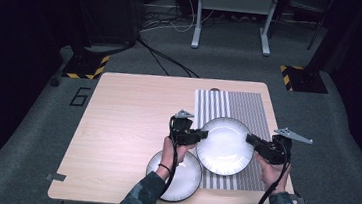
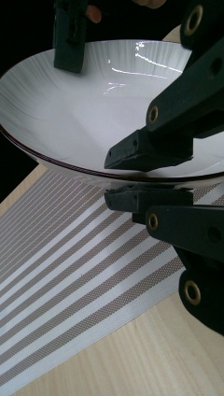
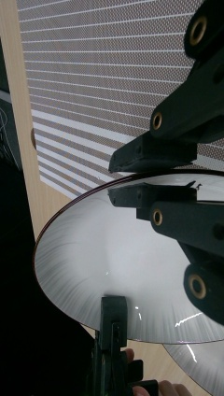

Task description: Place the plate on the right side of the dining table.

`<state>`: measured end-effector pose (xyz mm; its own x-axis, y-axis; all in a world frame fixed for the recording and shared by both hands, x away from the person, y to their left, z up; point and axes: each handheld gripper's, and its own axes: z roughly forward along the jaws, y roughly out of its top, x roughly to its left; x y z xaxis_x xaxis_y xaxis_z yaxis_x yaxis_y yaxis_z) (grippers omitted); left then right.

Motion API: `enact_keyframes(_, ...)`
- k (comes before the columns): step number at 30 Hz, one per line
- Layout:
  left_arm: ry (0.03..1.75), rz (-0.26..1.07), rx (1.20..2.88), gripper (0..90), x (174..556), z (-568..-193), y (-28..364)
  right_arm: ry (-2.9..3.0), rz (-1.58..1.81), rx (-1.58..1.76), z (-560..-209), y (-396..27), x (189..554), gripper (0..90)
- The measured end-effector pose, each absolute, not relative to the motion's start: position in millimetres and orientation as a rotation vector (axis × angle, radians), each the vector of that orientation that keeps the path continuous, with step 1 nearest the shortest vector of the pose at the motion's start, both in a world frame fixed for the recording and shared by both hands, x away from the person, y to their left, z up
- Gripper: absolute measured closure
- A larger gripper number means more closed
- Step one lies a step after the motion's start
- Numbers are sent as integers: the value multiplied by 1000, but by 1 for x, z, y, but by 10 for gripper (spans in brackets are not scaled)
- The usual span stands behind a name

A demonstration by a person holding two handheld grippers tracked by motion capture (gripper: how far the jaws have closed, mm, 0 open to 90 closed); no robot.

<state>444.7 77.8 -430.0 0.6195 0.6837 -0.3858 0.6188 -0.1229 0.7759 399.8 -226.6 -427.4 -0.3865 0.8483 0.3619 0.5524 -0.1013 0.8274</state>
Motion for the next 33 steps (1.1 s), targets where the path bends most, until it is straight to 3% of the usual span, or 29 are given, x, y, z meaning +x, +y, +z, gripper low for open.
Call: enact_keyframes(33,1084,8,1858,796,483,-446,52,1880,1440,1652,-451,-250,429,818)
